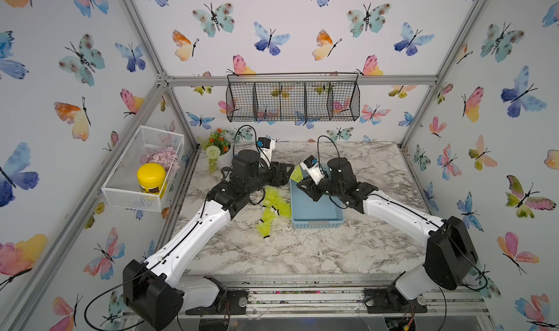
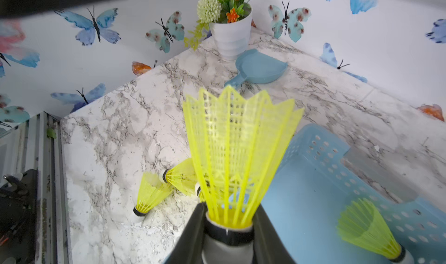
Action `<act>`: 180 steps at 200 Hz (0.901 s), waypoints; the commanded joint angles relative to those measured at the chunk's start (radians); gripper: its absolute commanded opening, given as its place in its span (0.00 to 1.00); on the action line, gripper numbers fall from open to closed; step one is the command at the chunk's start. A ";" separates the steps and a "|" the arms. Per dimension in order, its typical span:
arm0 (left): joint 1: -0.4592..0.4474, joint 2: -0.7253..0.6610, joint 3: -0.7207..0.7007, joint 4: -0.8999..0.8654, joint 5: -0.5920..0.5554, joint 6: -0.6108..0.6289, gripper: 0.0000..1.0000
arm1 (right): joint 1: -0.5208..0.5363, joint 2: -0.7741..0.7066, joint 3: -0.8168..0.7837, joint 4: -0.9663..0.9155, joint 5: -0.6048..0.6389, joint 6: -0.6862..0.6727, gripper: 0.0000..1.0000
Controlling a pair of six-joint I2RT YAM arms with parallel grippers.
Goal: Put the shuttlecocks into the storage box
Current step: Place the shuttlecock in the storage box.
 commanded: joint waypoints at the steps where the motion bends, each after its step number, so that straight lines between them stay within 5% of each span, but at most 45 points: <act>1: 0.021 0.018 0.049 -0.121 0.121 0.246 0.65 | 0.003 -0.026 -0.018 -0.093 0.026 -0.067 0.29; 54: 0.116 0.133 0.110 -0.223 0.499 0.320 0.59 | 0.003 -0.066 -0.041 -0.098 -0.039 -0.103 0.29; 107: 0.118 0.206 0.140 -0.272 0.561 0.345 0.54 | 0.003 -0.069 -0.037 -0.110 -0.081 -0.122 0.30; 180: 0.118 0.253 0.153 -0.285 0.592 0.346 0.34 | 0.003 -0.064 -0.032 -0.121 -0.095 -0.129 0.31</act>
